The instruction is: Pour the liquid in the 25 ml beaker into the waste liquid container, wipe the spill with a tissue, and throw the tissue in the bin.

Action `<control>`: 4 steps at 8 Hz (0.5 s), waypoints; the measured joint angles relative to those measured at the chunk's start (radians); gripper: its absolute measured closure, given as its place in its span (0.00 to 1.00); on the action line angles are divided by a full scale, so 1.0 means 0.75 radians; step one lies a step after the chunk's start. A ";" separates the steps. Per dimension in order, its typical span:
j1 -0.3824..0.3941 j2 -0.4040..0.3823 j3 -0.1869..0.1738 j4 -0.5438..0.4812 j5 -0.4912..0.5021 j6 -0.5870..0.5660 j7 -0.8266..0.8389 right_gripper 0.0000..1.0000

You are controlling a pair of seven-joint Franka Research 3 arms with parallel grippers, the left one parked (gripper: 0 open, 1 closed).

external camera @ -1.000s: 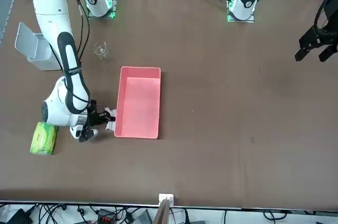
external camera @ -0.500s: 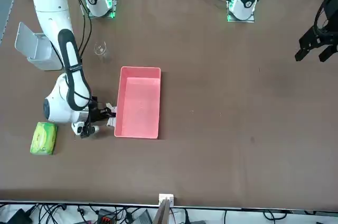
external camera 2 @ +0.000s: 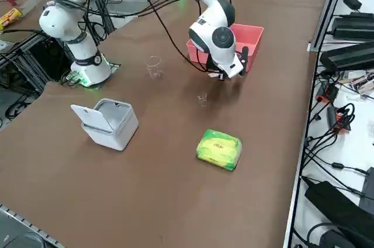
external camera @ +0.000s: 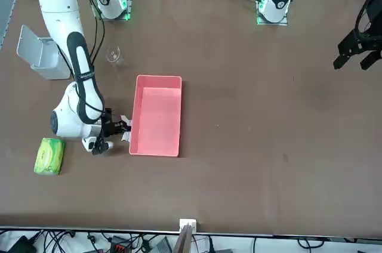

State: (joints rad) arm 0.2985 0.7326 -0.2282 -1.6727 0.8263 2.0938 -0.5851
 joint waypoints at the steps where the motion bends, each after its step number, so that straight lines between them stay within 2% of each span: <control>1: 0.005 -0.001 0.000 -0.002 0.000 -0.001 0.010 0.97; 4: 0.017 -0.003 0.000 -0.006 0.000 -0.001 0.041 0.97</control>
State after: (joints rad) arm 0.3114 0.7301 -0.2283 -1.6769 0.8263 2.0927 -0.5541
